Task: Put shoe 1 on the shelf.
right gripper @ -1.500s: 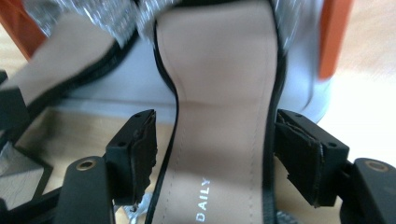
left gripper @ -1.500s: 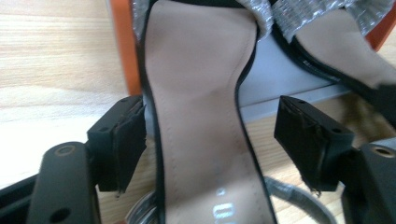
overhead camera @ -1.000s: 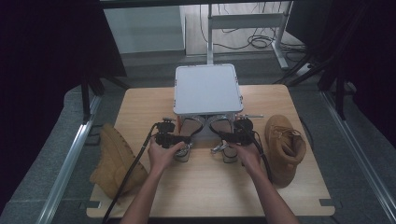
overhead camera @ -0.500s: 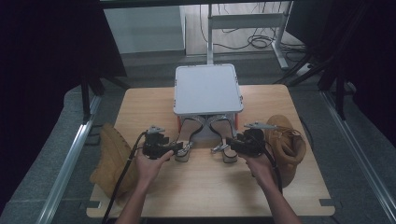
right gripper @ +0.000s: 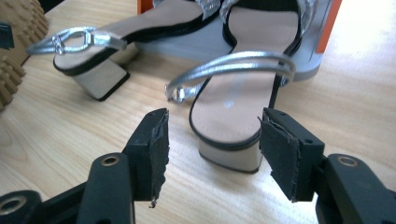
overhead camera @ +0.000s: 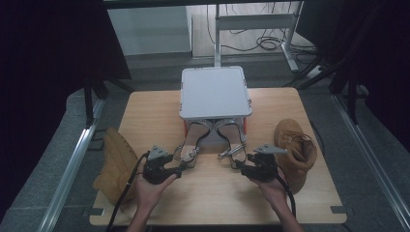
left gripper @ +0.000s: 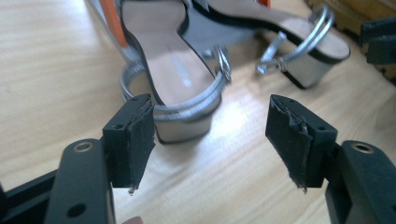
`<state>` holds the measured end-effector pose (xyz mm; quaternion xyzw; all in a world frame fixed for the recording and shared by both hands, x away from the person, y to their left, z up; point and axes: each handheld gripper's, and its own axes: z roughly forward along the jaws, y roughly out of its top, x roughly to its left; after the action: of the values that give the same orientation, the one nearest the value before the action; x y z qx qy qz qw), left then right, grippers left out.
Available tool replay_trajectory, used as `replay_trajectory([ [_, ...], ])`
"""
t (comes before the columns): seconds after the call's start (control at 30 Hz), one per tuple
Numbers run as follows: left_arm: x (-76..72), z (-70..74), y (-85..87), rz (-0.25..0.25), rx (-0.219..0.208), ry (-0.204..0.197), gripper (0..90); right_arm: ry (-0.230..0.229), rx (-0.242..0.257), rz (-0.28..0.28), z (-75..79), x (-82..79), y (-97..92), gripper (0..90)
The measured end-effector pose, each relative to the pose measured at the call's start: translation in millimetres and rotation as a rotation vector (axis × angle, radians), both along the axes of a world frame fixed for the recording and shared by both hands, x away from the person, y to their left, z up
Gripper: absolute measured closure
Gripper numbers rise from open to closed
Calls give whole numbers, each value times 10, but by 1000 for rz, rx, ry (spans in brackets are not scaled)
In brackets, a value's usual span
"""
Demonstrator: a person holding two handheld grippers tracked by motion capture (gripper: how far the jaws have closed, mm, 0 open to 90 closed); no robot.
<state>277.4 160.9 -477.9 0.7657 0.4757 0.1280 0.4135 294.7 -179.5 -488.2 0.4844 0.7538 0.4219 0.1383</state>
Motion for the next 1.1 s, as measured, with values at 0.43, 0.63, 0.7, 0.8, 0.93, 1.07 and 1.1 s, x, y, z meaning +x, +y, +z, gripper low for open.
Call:
replay_trajectory([
  [0.43,-67,-317,-195,7,97,79,304,-13,-42,3,-202,-80,30,397],
  [0.63,18,-399,-261,53,116,69,307,-17,-68,-22,-285,-37,59,365],
  [0.7,42,-414,-291,60,130,60,303,-20,-72,-24,-314,-14,76,358],
  [0.8,111,-474,-308,67,113,83,301,-18,-75,-29,-357,18,115,338],
  [0.93,192,-530,-316,80,96,79,299,-18,-83,-37,-388,49,159,313],
  [1.07,269,-544,-311,103,79,62,301,-18,-88,-52,-412,97,184,295],
  [1.1,293,-549,-312,110,74,62,307,-16,-88,-54,-419,110,186,294],
])
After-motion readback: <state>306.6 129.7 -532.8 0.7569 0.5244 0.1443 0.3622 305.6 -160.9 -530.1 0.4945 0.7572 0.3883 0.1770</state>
